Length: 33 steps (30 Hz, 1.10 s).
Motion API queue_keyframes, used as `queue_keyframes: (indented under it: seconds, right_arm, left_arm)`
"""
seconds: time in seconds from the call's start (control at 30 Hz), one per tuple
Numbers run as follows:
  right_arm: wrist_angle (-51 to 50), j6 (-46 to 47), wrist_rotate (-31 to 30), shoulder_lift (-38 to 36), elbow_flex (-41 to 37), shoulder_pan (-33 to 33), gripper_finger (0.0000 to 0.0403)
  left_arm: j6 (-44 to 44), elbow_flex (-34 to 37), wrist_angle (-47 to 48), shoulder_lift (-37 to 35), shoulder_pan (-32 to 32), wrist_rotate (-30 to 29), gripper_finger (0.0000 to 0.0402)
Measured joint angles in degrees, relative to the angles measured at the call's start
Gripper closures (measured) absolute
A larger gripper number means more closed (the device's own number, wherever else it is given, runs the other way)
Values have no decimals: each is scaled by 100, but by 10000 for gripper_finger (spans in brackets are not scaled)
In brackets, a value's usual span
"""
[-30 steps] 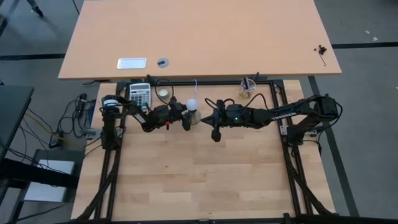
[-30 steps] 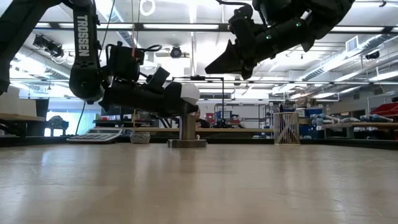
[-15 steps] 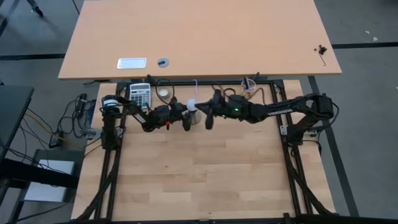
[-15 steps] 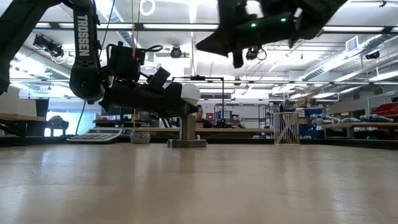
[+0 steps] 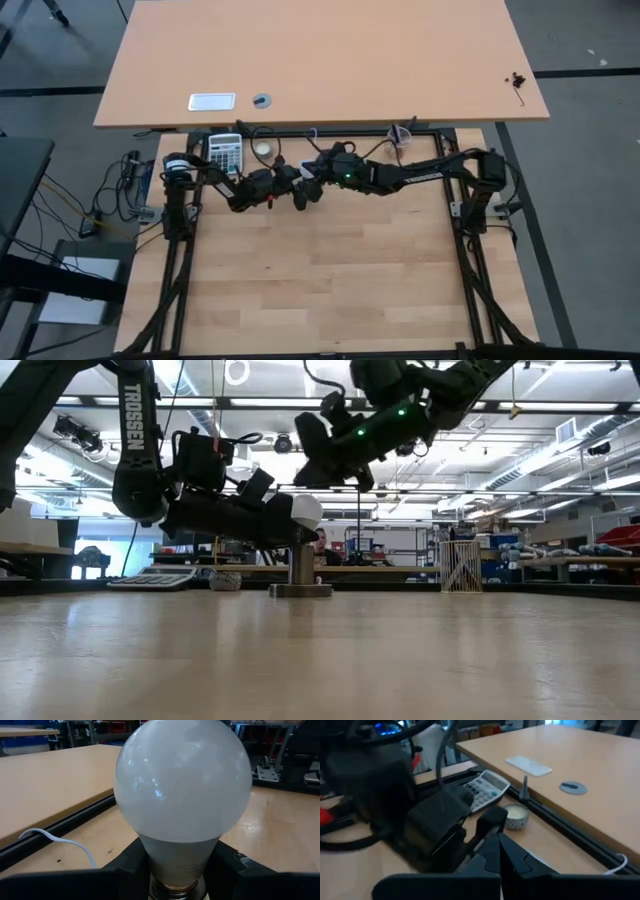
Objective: Screw lightbulb
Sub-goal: Insert the lightbulb into the lamp
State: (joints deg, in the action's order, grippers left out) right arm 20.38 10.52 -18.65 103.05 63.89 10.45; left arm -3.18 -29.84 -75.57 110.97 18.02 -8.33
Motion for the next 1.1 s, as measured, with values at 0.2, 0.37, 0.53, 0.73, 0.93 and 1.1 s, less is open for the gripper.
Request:
queue_keyframes:
  seconds: [0.2, 0.37, 0.53, 0.73, 0.93, 1.1]
  right_arm:
    - [-74, 265, -90, 223, 90, 89, 403]
    - [-59, 255, 180, 248, 91, 100, 403]
    - [1, 232, 632, 259, 84, 90, 403]
    - [-2, 227, 779, 271, 73, 76, 403]
    - [-3, 219, 725, 271, 73, 77, 403]
    - [63, 146, 624, 271, 68, 113, 403]
  left_arm:
    - [7, 5, 15, -2, 4, 51, 269]
    - [17, 6, 59, -2, 3, 65, 269]
    - [14, 2, 69, -4, -2, 151, 210]
    - [20, 6, 67, -16, -11, 387, 141]
    - [26, 6, 54, -17, -13, 413, 132]
    - [121, 6, 56, -17, -15, 410, 137]
